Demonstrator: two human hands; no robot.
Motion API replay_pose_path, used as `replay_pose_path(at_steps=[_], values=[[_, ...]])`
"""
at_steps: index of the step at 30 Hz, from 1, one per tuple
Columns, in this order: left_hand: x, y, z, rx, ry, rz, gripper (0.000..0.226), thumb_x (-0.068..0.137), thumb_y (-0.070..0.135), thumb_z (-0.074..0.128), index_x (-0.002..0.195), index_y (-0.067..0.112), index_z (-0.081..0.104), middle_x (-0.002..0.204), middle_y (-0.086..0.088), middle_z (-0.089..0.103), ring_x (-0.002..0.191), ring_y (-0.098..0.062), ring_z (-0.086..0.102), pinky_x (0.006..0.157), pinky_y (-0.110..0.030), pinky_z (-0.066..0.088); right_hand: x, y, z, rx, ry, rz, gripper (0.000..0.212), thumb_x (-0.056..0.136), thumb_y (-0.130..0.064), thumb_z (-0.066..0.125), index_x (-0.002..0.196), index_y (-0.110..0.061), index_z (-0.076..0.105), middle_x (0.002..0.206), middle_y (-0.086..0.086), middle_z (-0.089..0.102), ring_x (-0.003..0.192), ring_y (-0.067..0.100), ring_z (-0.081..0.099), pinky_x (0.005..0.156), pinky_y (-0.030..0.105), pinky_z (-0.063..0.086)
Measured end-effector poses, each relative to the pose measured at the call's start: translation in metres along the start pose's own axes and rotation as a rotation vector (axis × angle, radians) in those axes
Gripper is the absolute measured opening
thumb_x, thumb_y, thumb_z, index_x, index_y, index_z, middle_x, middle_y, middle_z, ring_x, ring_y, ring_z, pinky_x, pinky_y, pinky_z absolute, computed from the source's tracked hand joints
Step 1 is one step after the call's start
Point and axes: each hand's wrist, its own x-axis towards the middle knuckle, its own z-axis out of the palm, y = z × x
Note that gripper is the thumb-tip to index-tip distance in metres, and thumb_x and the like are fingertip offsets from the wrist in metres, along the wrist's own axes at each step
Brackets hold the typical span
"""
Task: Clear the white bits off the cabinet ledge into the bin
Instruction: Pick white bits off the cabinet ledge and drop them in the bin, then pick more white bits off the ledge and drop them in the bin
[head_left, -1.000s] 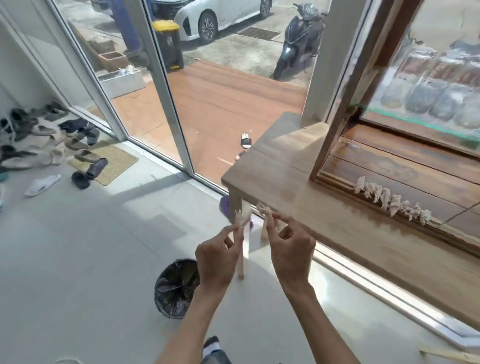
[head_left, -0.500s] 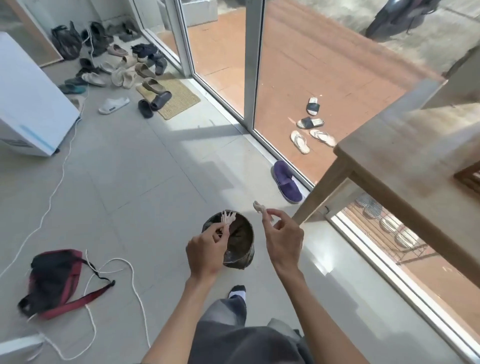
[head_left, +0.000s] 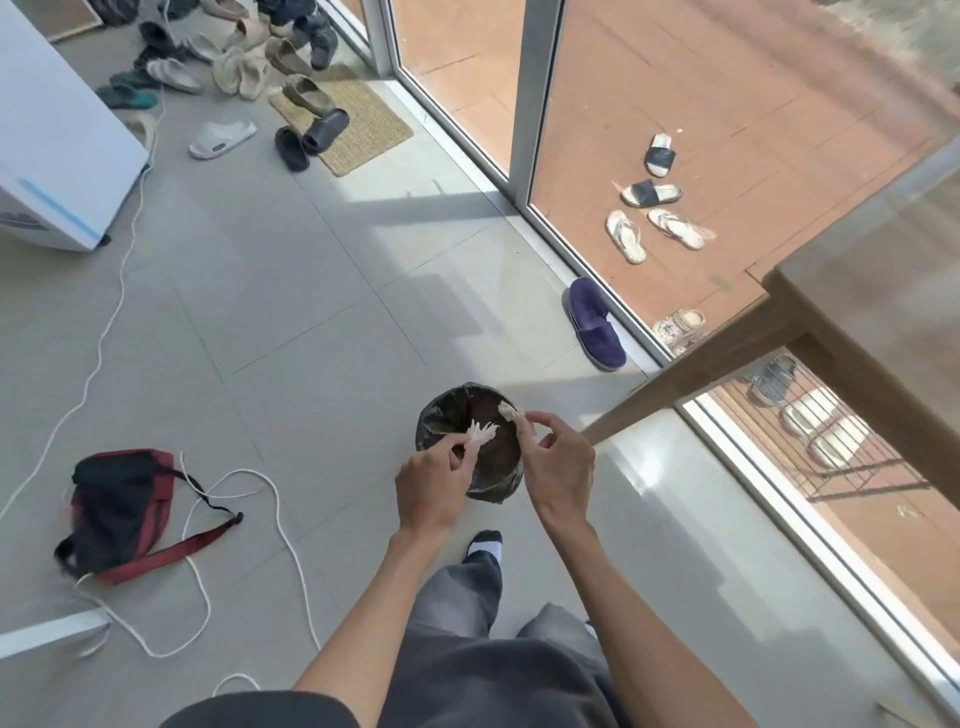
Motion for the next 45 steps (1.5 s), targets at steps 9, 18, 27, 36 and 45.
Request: replay_pose_path(at_steps=[9,18,27,36,45], values=[[0.013,-0.018,-0.008,0.019,-0.096,-0.022,0.028,0.096,0.046,0.057,0.112,0.027,0.071,0.063,0.014,0.054,0.063,-0.013,0.051,0.061,-0.029,0.037,0.007,0.013,0.003,-0.064,-0.014,0.031,0.025,0.093,-0.042,0.067,0.114,-0.03,0.074,0.061,-0.01,0.063,0.058,0.007,0.063,0.077,0.037,0.061],[0.021,0.001,-0.021,-0.081,-0.154,0.054,0.028,0.095,0.045,0.058,0.114,0.029,0.07,0.067,0.014,0.063,0.069,-0.011,0.062,0.068,-0.033,0.053,0.004,0.01,-0.014,-0.006,0.042,0.017,0.017,0.093,-0.04,0.065,0.107,-0.034,0.074,0.056,-0.007,0.064,0.052,0.01,0.063,0.07,0.037,0.063],[0.047,0.095,-0.052,-0.229,-0.23,0.289,0.028,0.095,0.042,0.059,0.122,0.034,0.064,0.085,0.015,0.064,0.079,-0.002,0.063,0.08,-0.037,0.06,0.029,-0.039,-0.096,0.11,0.097,-0.16,0.02,0.096,-0.035,0.065,0.114,-0.03,0.073,0.069,-0.006,0.068,0.06,0.008,0.062,0.065,0.026,0.056],[0.029,0.227,-0.052,-0.429,-0.411,0.539,0.018,0.095,0.035,0.062,0.113,0.036,0.066,0.085,0.013,0.069,0.078,-0.004,0.066,0.071,-0.014,0.053,0.005,-0.045,-0.229,0.249,0.425,-0.2,0.015,0.094,-0.025,0.07,0.105,-0.034,0.075,0.054,0.002,0.054,0.049,0.006,0.047,0.051,0.019,0.04],[-0.026,0.325,-0.001,-0.457,-0.483,0.734,0.017,0.089,0.037,0.071,0.105,0.036,0.069,0.072,0.007,0.07,0.064,-0.007,0.065,0.066,-0.024,0.053,-0.021,0.012,-0.33,0.367,0.687,-0.1,0.014,0.094,-0.025,0.07,0.1,-0.036,0.074,0.052,0.001,0.047,0.052,0.013,0.046,0.054,0.025,0.042]])
